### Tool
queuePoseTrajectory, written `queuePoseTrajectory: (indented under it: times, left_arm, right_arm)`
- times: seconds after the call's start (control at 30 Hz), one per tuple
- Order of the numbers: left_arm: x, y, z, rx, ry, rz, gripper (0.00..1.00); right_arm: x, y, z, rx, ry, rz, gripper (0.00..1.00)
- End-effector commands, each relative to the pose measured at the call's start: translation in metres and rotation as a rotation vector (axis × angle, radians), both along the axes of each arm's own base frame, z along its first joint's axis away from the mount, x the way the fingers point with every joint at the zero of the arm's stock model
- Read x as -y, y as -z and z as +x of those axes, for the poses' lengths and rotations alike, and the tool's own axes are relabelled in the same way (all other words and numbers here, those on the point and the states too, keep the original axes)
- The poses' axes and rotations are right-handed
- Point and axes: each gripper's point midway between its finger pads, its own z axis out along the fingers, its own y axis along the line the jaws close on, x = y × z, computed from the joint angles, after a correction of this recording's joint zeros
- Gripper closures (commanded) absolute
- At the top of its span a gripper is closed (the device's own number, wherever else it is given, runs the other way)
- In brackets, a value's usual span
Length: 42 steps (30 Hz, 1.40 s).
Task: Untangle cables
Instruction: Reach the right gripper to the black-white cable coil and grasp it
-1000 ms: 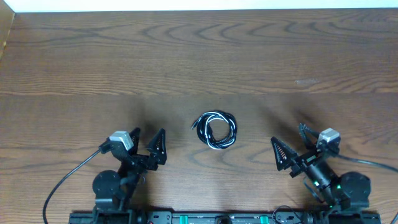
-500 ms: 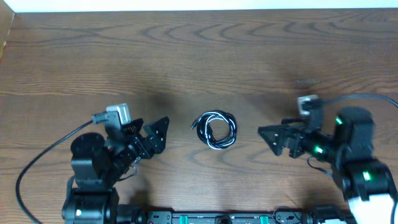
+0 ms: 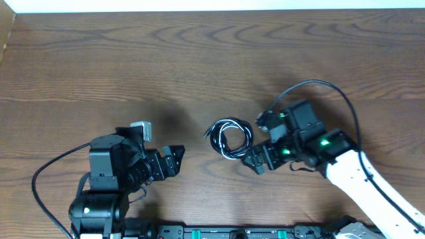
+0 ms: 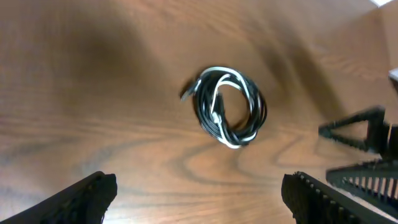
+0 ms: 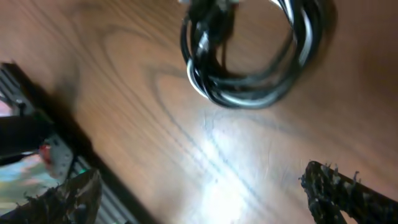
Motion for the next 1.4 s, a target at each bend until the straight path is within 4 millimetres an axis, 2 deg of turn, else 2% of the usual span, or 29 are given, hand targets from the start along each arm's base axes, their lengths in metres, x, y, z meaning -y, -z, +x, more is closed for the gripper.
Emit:
queuePoseTrajectory:
  times: [0.0,0.13,0.17,0.2,0.27,0.4,0.63,0.77,0.93,1.1,1.27,1.37]
  left_arm:
    - [0.015,-0.02,-0.003,0.047,0.085,-0.058,0.09]
    - [0.034,-0.047,-0.001,0.14,0.176,-0.156,0.09]
    - [0.039,-0.054,-0.001,0.164,0.206,-0.182,0.09]
    - [0.044,-0.06,-0.002,0.187,0.239,-0.21,0.14]
    - [0.041,-0.055,-0.001,0.167,0.218,-0.193,0.21]
    - [0.028,-0.036,-0.004,0.092,0.143,-0.127,0.22]
    - [0.028,-0.035,-0.005,0.084,0.143,-0.128,0.23]
    - [0.028,-0.032,-0.008,0.072,0.153,-0.118,0.23]
    - [0.025,-0.028,-0.01,0.057,0.145,-0.101,0.28]
    - [0.025,-0.027,-0.01,0.053,0.145,-0.101,0.28]
    - [0.025,-0.025,-0.013,0.039,0.144,-0.101,0.28]
    - [0.025,-0.024,-0.014,0.031,0.144,-0.102,0.28]
  right_arm:
    - [-0.013,-0.005,0.013,0.104,-0.043,-0.023,0.01]
    - [-0.004,0.005,0.041,0.185,0.049,-0.112,0.01]
    - [0.001,0.01,0.05,0.197,0.103,-0.147,0.01]
    - [0.011,0.019,0.065,0.202,0.205,-0.202,0.01]
    - [0.013,0.032,0.074,0.184,0.269,-0.226,0.02]
    - [0.006,0.062,0.083,0.127,0.307,-0.234,0.04]
    - [-0.003,0.092,0.093,0.081,0.345,-0.224,0.11]
    - [-0.008,0.1,0.096,0.077,0.34,-0.212,0.17]
    - [-0.011,0.1,0.098,0.072,0.355,-0.193,0.32]
    - [-0.012,0.1,0.097,0.056,0.372,-0.184,0.59]
    - [-0.018,0.1,0.092,0.032,0.35,-0.157,0.81]
    - [-0.02,0.1,0.09,0.031,0.341,-0.155,0.87]
